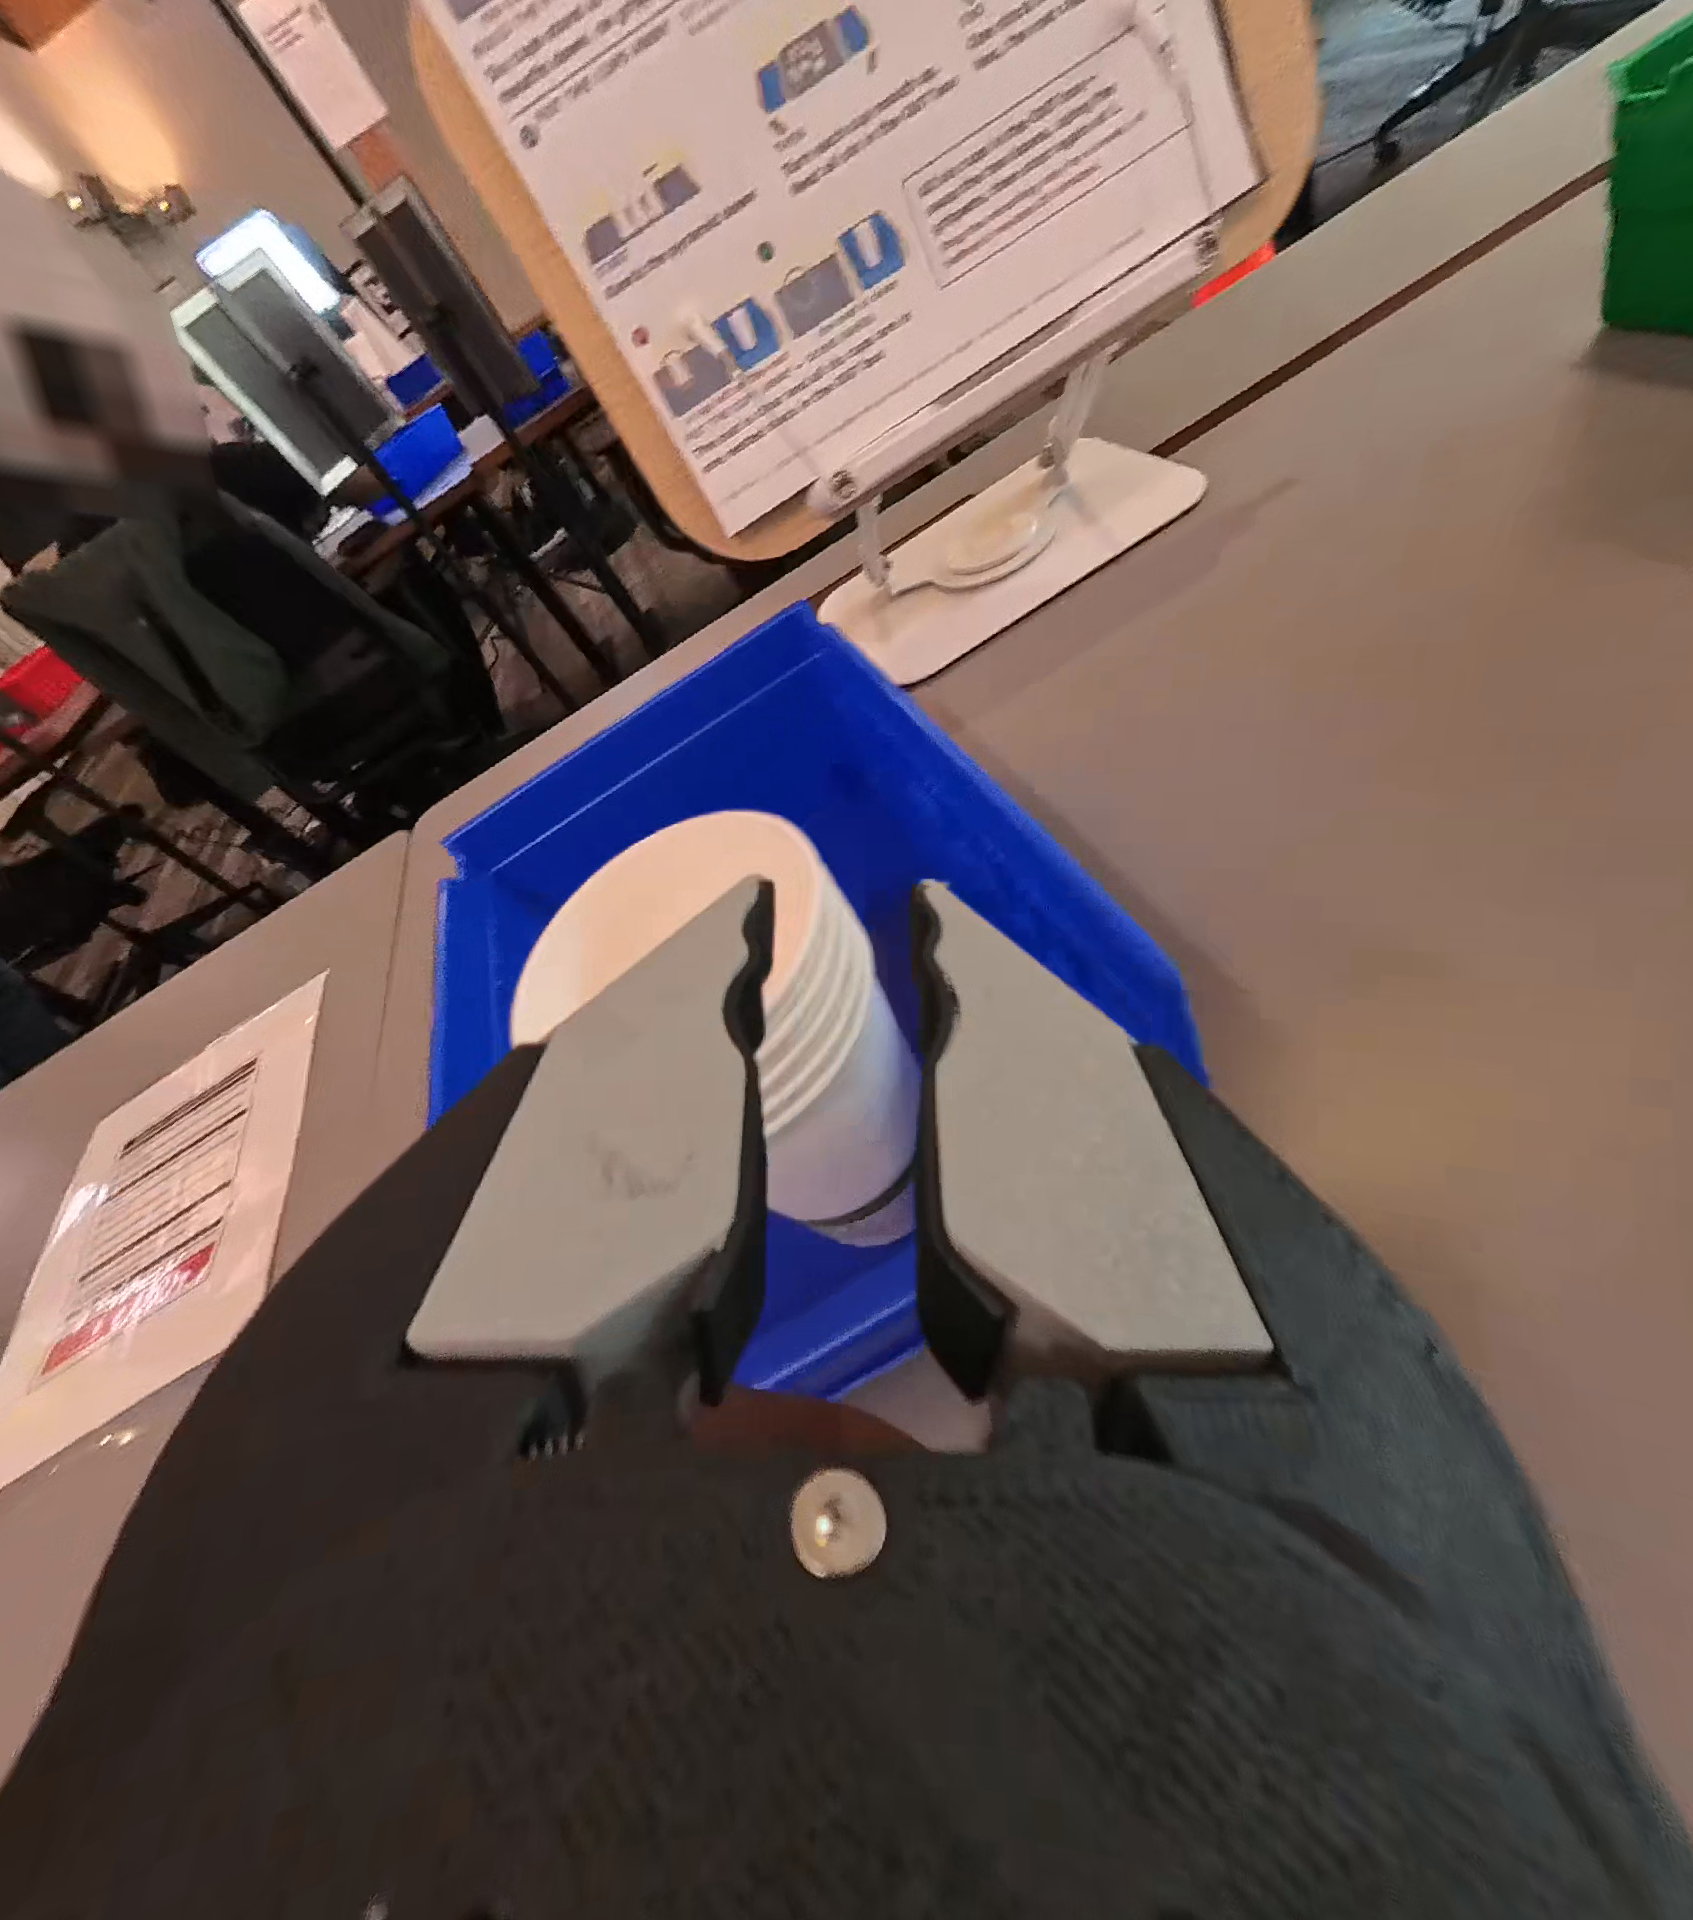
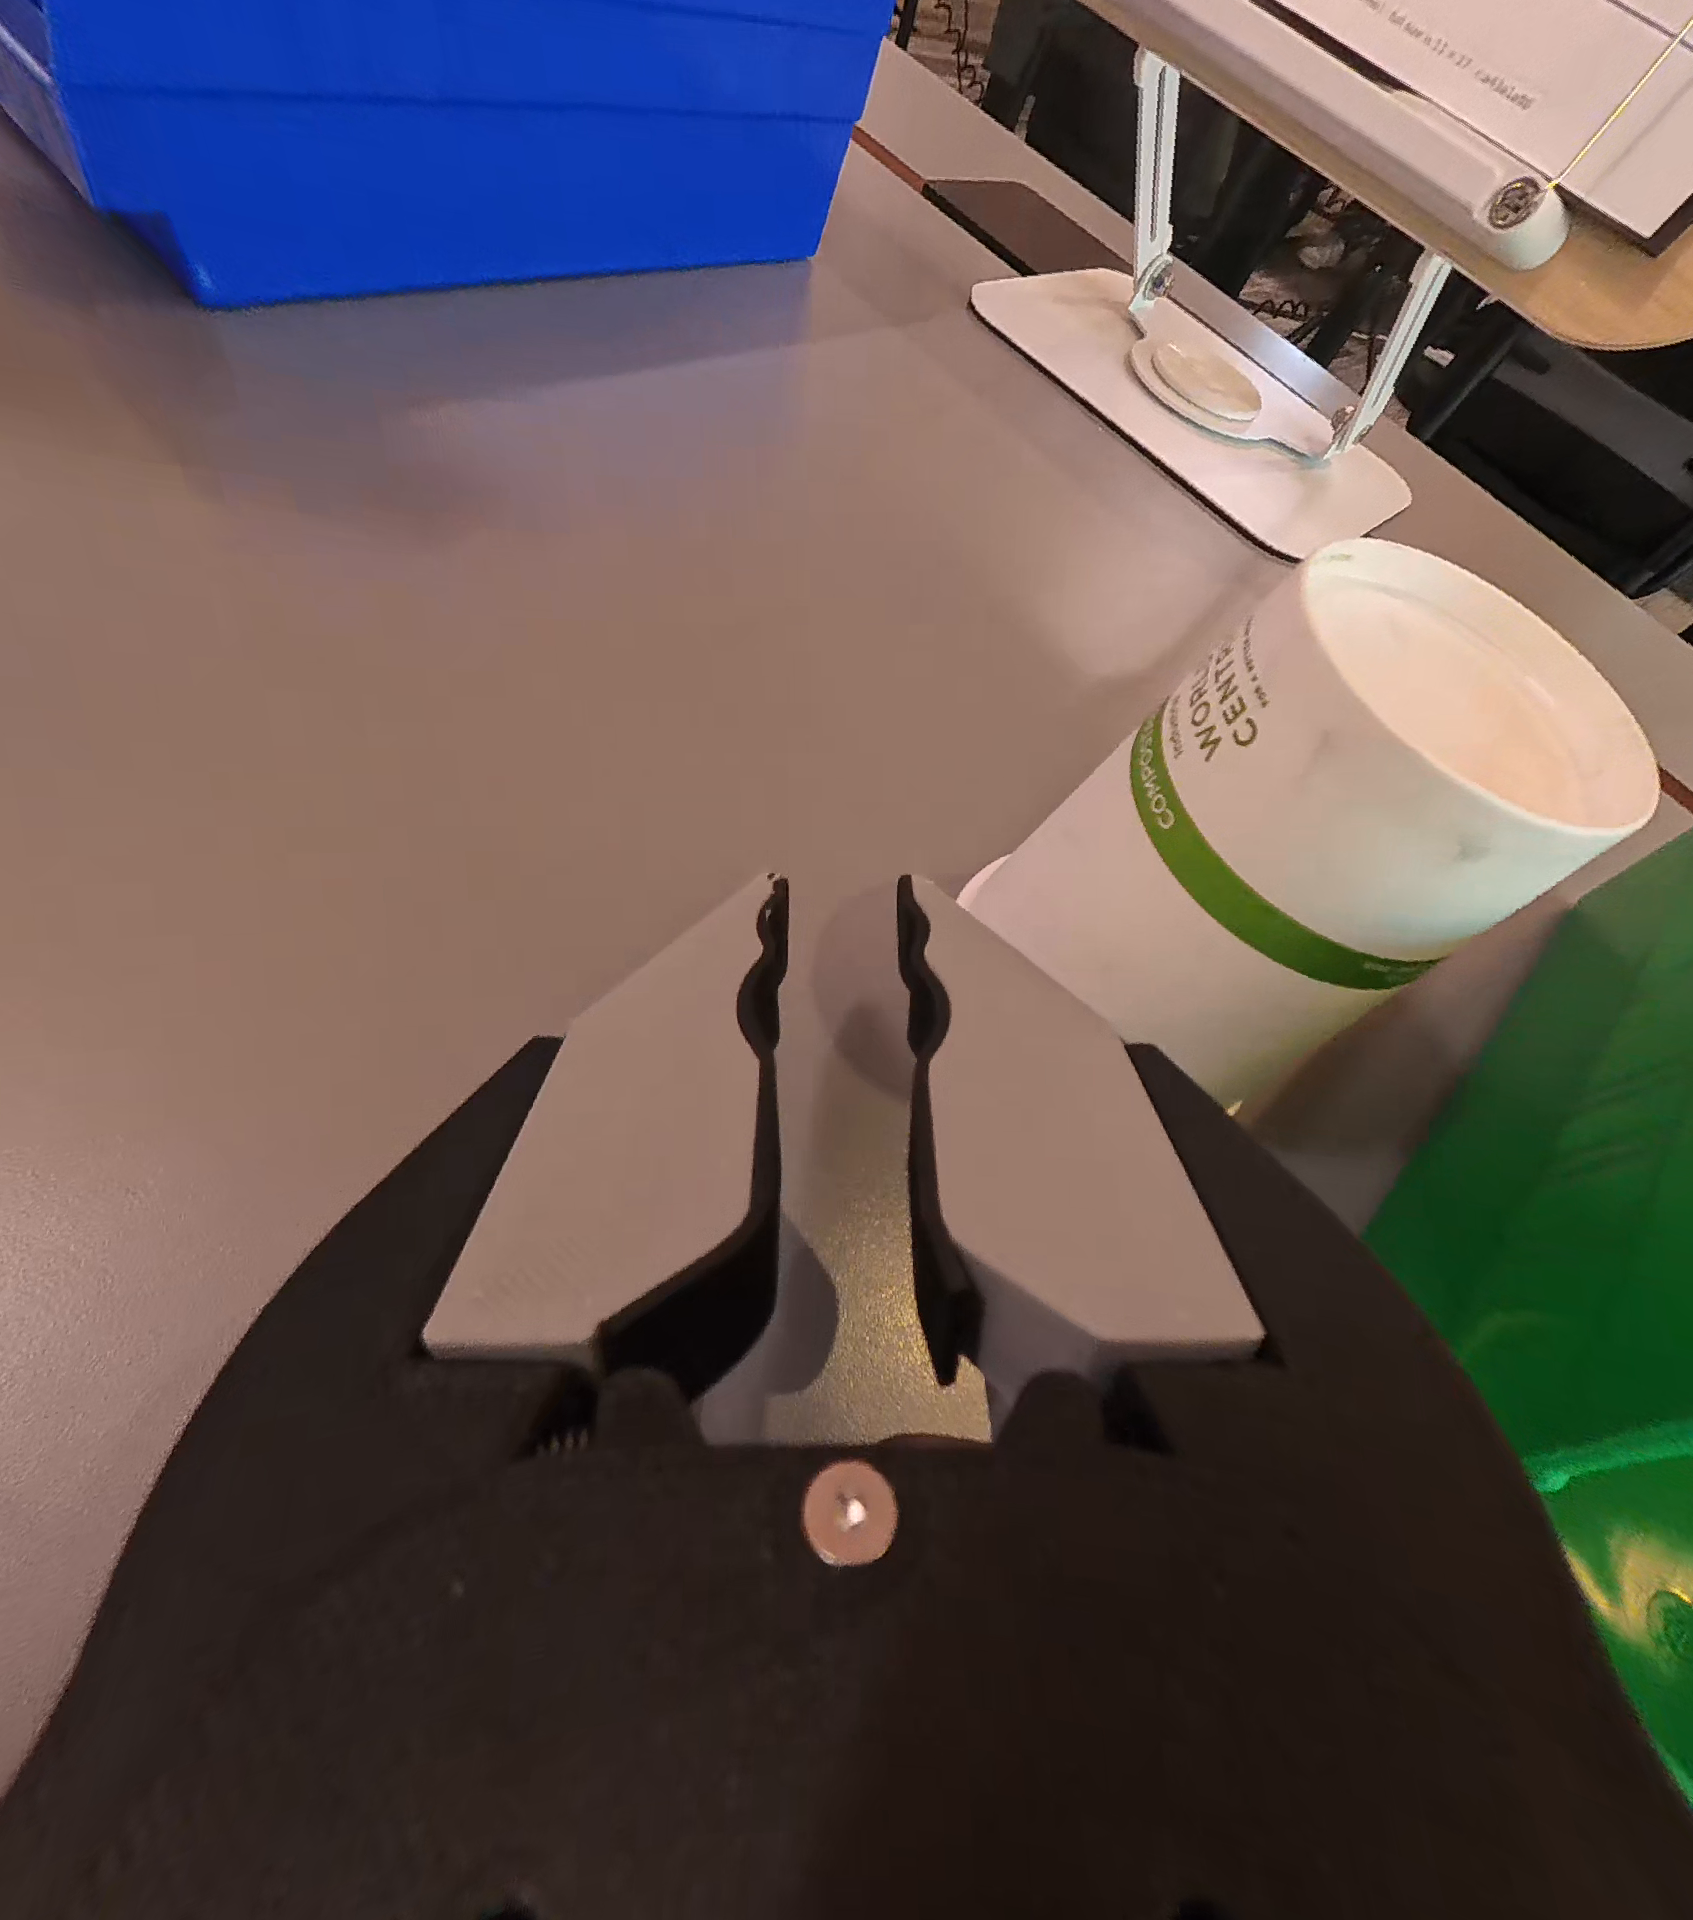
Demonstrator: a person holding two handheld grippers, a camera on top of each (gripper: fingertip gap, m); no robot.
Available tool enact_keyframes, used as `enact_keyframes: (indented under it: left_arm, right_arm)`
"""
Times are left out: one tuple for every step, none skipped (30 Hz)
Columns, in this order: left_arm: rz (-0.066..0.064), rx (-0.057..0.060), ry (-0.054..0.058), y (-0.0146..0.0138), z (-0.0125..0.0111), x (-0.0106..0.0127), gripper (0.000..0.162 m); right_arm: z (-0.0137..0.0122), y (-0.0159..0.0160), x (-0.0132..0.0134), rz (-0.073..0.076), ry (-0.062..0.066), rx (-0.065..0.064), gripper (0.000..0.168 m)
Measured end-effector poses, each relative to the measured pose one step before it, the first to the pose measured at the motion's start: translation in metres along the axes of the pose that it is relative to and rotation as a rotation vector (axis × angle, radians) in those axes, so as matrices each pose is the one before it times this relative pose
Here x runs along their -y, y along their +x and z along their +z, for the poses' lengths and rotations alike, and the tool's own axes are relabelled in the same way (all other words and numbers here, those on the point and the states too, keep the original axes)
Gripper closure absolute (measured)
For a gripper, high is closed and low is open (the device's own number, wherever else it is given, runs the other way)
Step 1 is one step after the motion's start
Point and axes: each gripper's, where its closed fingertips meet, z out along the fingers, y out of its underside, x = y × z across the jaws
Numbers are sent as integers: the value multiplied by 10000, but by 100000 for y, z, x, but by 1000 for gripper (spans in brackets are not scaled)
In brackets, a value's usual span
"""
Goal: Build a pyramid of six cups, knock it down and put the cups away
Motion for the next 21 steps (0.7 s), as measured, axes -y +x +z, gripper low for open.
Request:
enact_keyframes:
  left_arm:
    - [-66, 177, -34, -617, 77, -321, 139]
    - [-111, 5, -3, -307, 90, -261, 140]
    - [-127, -108, -6, -87, 120, -236, 141]
    - [-95, -75, -7, -83, 158, -232, 142]
    - [-62, -14, -24, -139, 201, -235, 142]
    - [-51, -13, -58, -102, 245, -273, 142]
    - [-34, -12, -73, -88, 275, -312, 142]
    - [6, 52, -69, -142, 278, -299, 142]
    - [57, 109, -79, -200, 241, -286, 142]
    - [92, 123, -89, -181, 211, -257, 141]
    - [79, 103, -8, -129, 131, -92, 140]
    - [19, 37, 66, -24, 77, 76, 141]
    - [-25, -35, 40, 66, 37, 59, 142]
    - [-23, -47, 16, 88, 26, 8, 143]
    - [-10, -28, 23, 34, 31, 9, 144]
    - [-19, -40, 28, 38, 13, 12, 149]
    - [-41, -58, 25, 54, -5, 15, 154]
    - [-50, -51, 27, 24, -1, 29, 156]
    - [-57, -42, 11, 22, 7, 17, 157]
    - [-45, -24, 4, 6, 30, -11, 157]
    - [-2, 20, 17, -44, 34, 12, 158]
  right_arm:
    - [-3, 2, -7, 23, -1, 23, 150]
    - [1, -5, 16, 35, 13, 34, 150]
    - [0, -6, 5, 42, 4, 37, 150]
    - [1, 3, -9, 36, 0, 31, 150]
    - [-1, -4, -2, 33, 5, 32, 150]
    - [7, 2, 6, 28, 4, 18, 150]
    - [-11, 11, 1, 17, 5, 8, 150]
    - [-3, 2, 4, 2, 6, 1, 150]
    - [-8, -11, 23, -7, 11, 1, 150]
    - [-1, -17, 10, -11, 4, 3, 150]
    - [4, -24, -23, -16, -11, 3, 150]
    - [19, -28, -16, -18, -20, 13, 150]
    - [30, -29, -20, -15, -20, 7, 150]
    - [32, -25, -33, -24, -23, 7, 150]
    - [15, -30, -28, -31, -25, 4, 150]
    - [18, -34, -12, -29, -13, -1, 150]
    - [20, -22, -8, -27, -8, 0, 150]
    - [6, -21, -10, -25, -12, 3, 150]
    - [17, -29, -18, -14, -11, 8, 150]
    - [11, -21, 5, -5, -4, 11, 150]
    - [-2, -5, -5, -5, -3, 6, 150]
